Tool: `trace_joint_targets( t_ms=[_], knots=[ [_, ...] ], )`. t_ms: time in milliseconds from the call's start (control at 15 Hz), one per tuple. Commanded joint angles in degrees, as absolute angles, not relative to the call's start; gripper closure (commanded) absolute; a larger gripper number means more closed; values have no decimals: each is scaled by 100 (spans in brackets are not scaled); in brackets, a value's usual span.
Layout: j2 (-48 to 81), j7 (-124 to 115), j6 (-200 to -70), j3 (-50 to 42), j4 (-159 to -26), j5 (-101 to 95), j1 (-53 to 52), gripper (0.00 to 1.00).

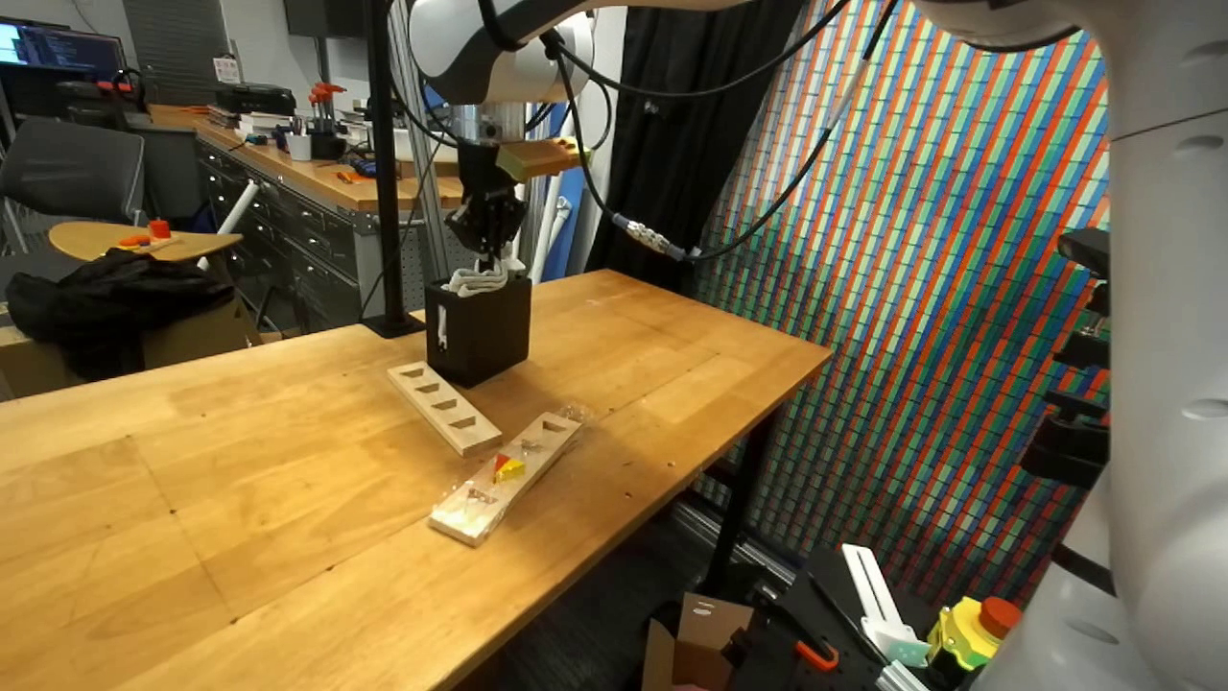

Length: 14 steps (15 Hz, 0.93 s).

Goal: Put the cloth in the black box

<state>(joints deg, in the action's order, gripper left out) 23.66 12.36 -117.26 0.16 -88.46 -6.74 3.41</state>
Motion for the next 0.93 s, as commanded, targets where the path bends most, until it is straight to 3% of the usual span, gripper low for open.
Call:
trace_joint_targets(
  t_ms=[0, 867],
  knots=[
    [2433, 1399, -11662, -18, -8763, -838, 264, 96],
    [3029, 2016, -11645, 83, -8352, -695, 361, 96]
  ],
)
